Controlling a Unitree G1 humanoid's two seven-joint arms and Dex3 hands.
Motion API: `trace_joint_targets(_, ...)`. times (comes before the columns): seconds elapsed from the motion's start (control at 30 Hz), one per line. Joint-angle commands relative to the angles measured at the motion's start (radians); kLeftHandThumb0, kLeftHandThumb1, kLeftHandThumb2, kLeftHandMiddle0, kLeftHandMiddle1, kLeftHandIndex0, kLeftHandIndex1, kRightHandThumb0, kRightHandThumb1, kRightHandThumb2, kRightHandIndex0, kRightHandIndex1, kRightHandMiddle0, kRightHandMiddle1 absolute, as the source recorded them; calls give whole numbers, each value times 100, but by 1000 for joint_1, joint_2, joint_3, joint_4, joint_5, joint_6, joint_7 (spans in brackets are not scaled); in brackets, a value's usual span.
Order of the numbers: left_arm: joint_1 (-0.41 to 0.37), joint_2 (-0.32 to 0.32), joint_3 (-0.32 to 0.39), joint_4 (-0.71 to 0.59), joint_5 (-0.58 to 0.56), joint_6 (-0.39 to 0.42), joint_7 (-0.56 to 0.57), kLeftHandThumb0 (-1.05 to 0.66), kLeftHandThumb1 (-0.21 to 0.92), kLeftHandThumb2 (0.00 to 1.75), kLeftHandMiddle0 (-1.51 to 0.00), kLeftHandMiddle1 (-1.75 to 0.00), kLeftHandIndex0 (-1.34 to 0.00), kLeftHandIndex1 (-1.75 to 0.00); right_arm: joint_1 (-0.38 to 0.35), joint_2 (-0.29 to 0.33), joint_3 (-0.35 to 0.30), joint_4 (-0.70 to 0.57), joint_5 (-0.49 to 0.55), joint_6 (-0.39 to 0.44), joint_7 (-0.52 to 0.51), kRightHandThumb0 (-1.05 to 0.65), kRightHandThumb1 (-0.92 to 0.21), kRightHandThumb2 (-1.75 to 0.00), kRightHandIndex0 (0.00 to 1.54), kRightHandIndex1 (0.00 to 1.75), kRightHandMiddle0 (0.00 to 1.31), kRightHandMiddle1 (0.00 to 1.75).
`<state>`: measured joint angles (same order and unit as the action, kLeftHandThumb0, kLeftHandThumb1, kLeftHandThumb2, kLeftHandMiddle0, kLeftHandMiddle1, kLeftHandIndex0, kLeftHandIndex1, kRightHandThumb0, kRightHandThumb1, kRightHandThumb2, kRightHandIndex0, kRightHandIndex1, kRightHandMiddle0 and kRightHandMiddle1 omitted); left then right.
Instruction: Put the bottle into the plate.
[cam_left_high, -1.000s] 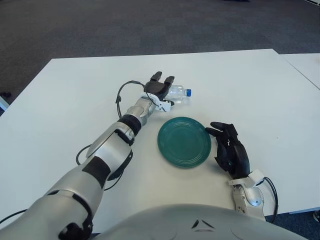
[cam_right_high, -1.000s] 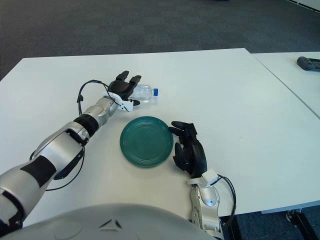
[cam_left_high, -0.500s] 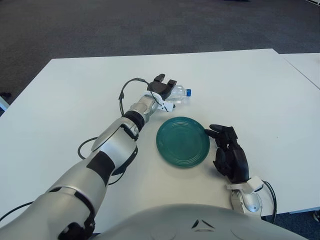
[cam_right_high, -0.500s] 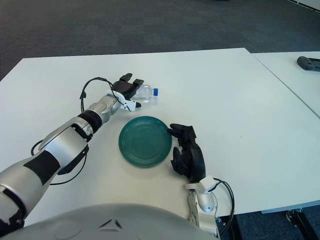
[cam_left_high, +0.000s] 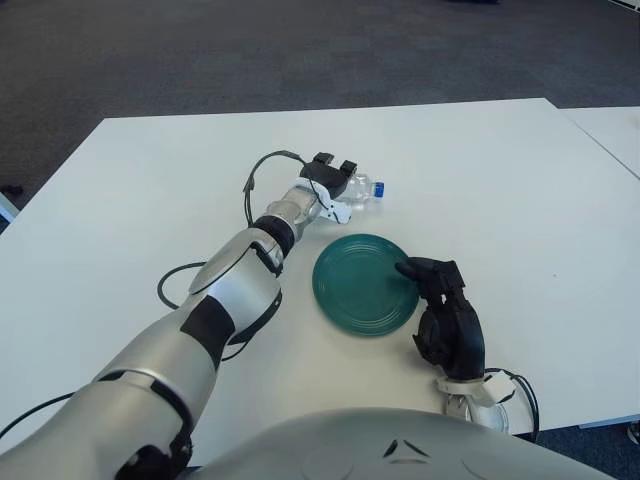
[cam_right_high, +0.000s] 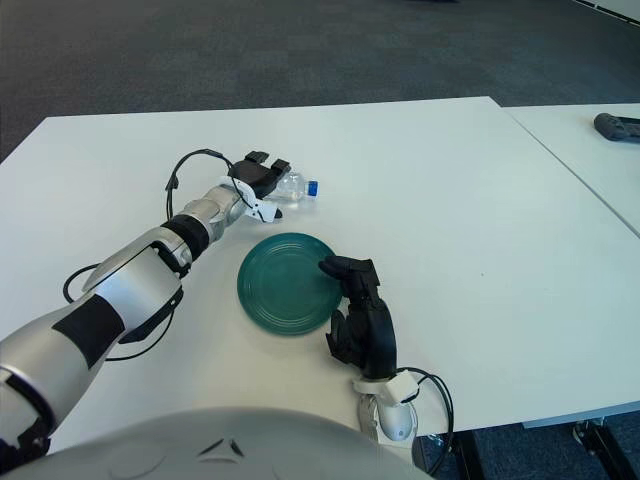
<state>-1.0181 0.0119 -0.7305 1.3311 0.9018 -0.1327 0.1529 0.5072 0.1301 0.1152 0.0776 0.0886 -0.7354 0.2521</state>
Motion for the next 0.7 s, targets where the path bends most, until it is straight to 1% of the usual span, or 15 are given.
trace_joint_targets(0.0, -2, -3, -42, 38, 31, 5, -74, -105, 92, 39, -35, -117, -2, -110, 117, 91, 63, 224, 18, 71, -35, -60, -88, -75, 63, 96, 11, 115)
trace_joint_targets(0.03, -1, -4, -45, 39, 31, 9, -79, -105, 92, 38, -34, -129, -2, -111, 124, 91, 67, 218, 22, 64, -37, -60, -88, -75, 63, 96, 11, 116)
trace_joint_targets(0.07, -1, -4, -47, 41, 31, 12, -82, -105, 92, 37, -35, -145, -4, -113, 129, 91, 71, 214, 26, 58, -39, -61, -88, -75, 62, 96, 11, 116)
trace_joint_targets(0.17, 5, -1, -53, 42, 31, 13, -86, -105, 92, 34, -39, -165, -6, -115, 142, 87, 83, 203, 40, 44, -42, -62, -88, -73, 61, 97, 12, 118)
trace_joint_targets(0.27, 19, 7, -61, 44, 32, 8, -83, -105, 92, 28, -45, -171, -7, -114, 167, 71, 97, 177, 71, 41, -31, -65, -91, -68, 60, 98, 13, 121)
trace_joint_targets(0.43, 37, 10, -67, 47, 25, 8, -78, -105, 92, 27, -54, -174, -11, -115, 189, 42, 118, 152, 108, 42, -21, -69, -92, -65, 57, 98, 13, 122)
trace_joint_targets(0.6, 46, 10, -65, 48, 15, 9, -82, -105, 92, 28, -63, -175, -18, -121, 201, 21, 131, 134, 133, 45, -15, -70, -92, -63, 56, 98, 12, 123)
trace_joint_targets(0.67, 51, 12, -62, 48, 11, 5, -83, -104, 92, 28, -67, -175, -20, -126, 208, 15, 135, 124, 143, 49, -12, -70, -92, -62, 56, 99, 12, 123)
